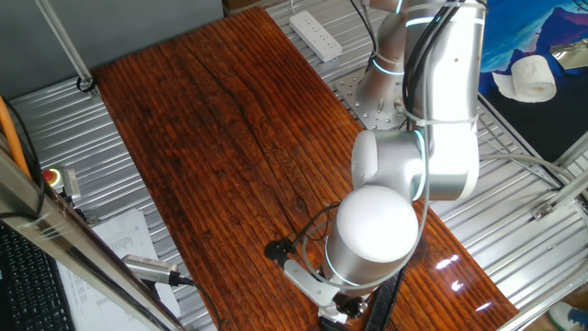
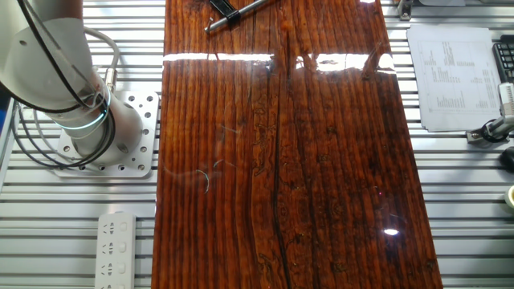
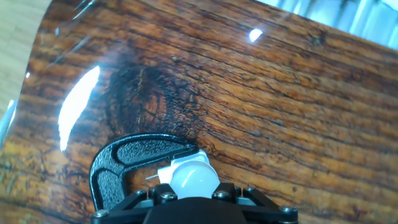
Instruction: Install the light bulb by rotating it
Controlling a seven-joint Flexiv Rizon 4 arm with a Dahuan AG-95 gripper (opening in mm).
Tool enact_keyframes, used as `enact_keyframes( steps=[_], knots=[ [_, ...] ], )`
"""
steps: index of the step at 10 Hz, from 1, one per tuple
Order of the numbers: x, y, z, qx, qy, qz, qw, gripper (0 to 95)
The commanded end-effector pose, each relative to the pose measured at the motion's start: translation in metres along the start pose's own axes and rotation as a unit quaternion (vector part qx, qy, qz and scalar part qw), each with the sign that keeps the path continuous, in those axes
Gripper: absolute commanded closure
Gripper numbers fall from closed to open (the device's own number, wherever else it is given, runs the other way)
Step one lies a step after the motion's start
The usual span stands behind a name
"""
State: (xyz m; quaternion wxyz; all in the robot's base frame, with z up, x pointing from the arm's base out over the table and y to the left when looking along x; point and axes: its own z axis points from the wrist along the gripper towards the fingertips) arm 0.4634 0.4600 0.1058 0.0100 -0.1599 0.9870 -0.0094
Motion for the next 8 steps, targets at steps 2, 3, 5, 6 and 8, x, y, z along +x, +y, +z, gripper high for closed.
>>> enact_keyframes(
  steps=[2, 3, 5, 6, 8],
  knots=[
    [0.0006, -0.001, -0.0001, 0.0, 0.003, 0.061, 0.9981, 76.0],
    [0.0006, -0.001, -0.0003, 0.0, 0.003, 0.072, 0.9974, 76.0],
    [0.0006, -0.001, -0.0004, 0.0, 0.004, 0.108, 0.9942, 76.0],
    [0.0006, -0.001, -0.0004, 0.0, 0.004, 0.117, 0.9932, 76.0],
    [0.0004, -0.0012, -0.0019, -0.007, 0.001, 0.151, 0.9886, 76.0]
  ],
)
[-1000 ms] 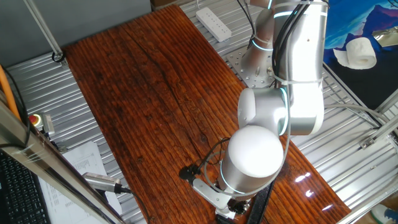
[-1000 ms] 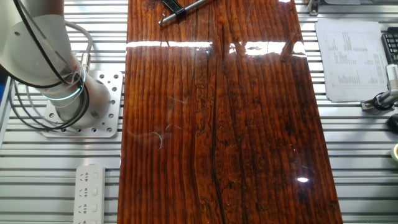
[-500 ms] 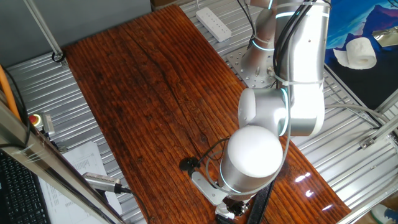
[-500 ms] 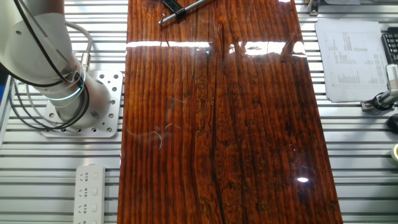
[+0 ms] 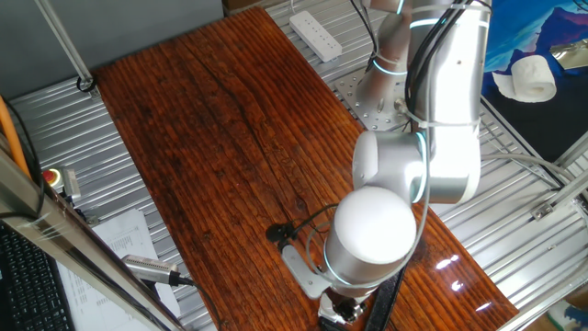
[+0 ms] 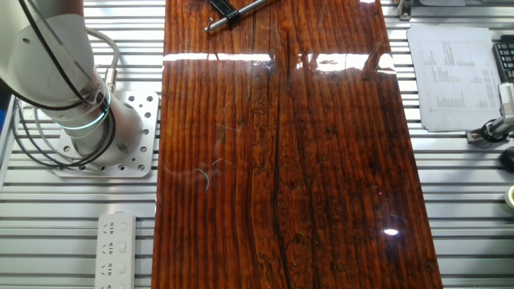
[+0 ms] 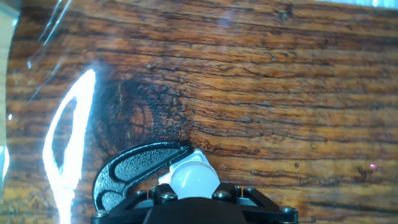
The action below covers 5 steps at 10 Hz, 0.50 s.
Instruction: Install the light bulb by rotating it
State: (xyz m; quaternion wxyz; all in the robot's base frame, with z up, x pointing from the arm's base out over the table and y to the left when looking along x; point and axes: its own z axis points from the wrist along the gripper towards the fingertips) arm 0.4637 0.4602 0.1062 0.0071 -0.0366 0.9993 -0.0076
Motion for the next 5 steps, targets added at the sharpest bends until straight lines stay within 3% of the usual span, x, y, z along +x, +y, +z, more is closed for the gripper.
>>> enact_keyframes(
  steps=[1, 5],
  knots=[
    [0.0005, -0.0013, -0.0015, -0.013, -0.003, 0.044, 0.9989, 76.0],
    [0.0006, -0.001, -0.001, -0.017, 0.001, 0.092, 0.9956, 76.0]
  ],
)
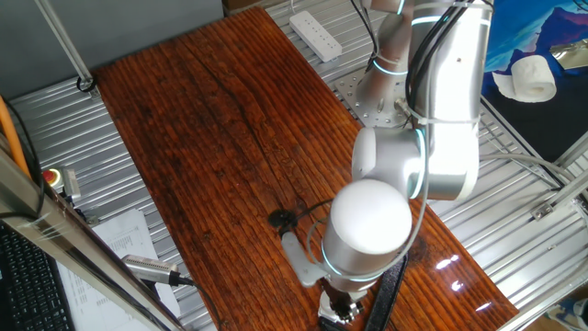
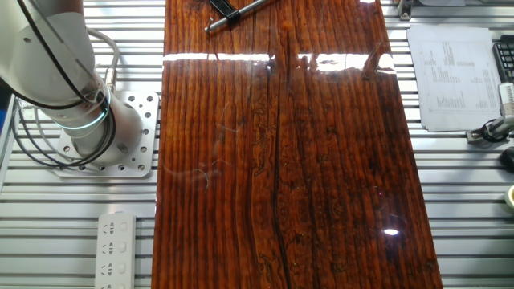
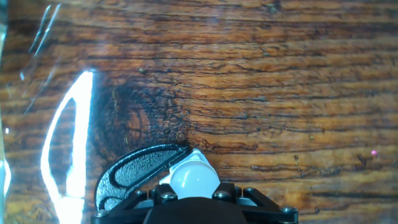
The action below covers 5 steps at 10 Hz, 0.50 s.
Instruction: Install the light bulb by rotating it
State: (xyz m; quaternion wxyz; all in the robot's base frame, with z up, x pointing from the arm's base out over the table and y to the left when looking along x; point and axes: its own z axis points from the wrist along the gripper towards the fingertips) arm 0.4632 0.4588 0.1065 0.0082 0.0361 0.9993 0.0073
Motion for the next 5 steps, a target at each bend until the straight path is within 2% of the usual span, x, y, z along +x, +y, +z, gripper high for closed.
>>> enact_keyframes(
  steps=[1, 3, 4, 5],
  knots=[
    [0.0, 0.0004, -0.0007, -0.001, 0.002, 0.022, 0.9998, 76.0],
    [0.0001, 0.0004, -0.0006, 0.001, 0.002, 0.03, 0.9996, 76.0],
    [0.0001, 0.0004, -0.0006, 0.001, 0.002, 0.035, 0.9994, 57.0],
    [0.0, 0.0004, -0.0006, 0.001, 0.003, 0.045, 0.999, 57.0]
  ],
)
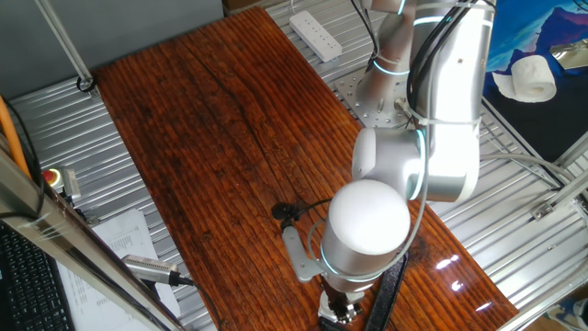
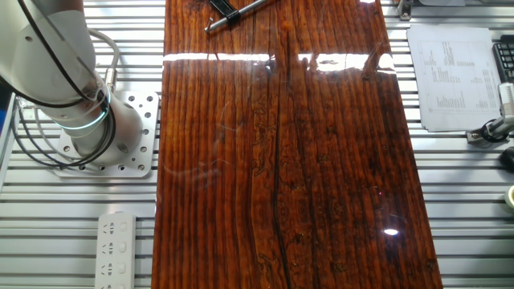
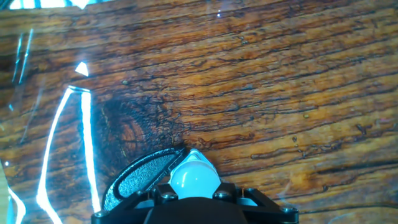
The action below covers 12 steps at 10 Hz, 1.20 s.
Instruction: Install the light bulb by rotating it
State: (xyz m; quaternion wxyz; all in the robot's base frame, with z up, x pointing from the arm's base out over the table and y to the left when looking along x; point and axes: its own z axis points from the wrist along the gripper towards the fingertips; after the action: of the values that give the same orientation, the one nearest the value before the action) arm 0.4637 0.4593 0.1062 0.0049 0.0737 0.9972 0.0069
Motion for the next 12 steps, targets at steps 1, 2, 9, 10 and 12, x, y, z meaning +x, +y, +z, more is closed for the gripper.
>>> enact_keyframes(
  steps=[1, 2, 9, 10, 12],
  knots=[
    [0.0, 0.0, -0.001, 0.001, 0.002, 0.012, 0.9999, 57.0],
    [0.0, 0.0, -0.001, 0.002, 0.003, 0.014, 0.9999, 57.0],
    [-0.002, 0.0, -0.01, 0.006, 0.008, -0.05, 0.9987, 19.0],
    [-0.004, 0.0, -0.016, 0.011, 0.016, -0.113, 0.9934, 19.0],
    [-0.005, 0.001, -0.03, 0.028, 0.03, -0.268, 0.9624, 19.0]
  ],
)
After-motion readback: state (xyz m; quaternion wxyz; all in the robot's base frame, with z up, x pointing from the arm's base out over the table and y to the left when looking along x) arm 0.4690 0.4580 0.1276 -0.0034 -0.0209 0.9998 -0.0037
